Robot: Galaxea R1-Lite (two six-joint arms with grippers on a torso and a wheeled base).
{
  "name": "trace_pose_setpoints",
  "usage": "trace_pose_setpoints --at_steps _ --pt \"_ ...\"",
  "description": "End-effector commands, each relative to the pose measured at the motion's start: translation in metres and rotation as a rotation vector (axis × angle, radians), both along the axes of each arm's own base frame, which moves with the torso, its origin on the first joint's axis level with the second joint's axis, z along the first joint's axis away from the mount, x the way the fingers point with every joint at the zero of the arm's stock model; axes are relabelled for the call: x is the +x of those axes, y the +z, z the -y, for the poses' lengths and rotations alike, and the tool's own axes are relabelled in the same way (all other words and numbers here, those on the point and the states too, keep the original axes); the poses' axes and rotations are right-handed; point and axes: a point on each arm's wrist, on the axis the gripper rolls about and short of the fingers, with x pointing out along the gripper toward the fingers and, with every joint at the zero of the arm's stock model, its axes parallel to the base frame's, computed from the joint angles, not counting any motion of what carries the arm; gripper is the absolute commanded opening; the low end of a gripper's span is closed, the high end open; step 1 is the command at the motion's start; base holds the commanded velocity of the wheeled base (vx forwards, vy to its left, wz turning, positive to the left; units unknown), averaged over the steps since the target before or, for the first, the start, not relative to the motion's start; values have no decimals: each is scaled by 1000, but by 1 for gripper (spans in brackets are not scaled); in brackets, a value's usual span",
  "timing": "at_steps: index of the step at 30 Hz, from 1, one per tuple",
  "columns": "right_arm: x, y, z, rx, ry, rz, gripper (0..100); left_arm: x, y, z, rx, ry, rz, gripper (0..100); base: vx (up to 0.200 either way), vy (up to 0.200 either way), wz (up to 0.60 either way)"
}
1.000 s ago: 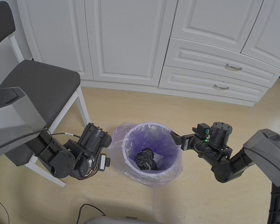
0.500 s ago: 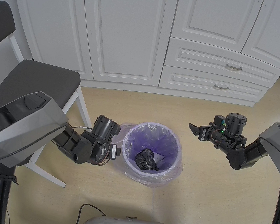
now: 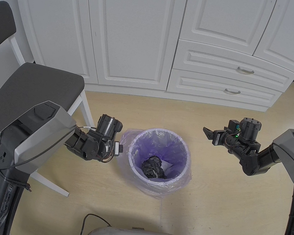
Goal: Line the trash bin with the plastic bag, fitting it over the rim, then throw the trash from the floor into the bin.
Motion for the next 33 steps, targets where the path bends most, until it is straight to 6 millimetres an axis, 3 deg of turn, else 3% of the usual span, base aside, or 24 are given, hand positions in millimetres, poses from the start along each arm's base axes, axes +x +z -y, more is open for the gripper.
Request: trace_pose_setpoints --at_steps 1,15,24,33 --pt "2 -8 1 -2 -3 -14 100 10 -26 2 4 3 -21 100 0 0 0" --pt "4 -24 0 -6 25 -42 100 15 -30 3 -10 -1 -13 100 0 0 0" --pt "0 -61 0 -106 50 -241 100 12 -2 -4 -17 10 19 100 0 0 0" --pt "-7 -100 -2 -176 129 -393 100 14 -26 -5 -5 11 -15 100 0 0 0"
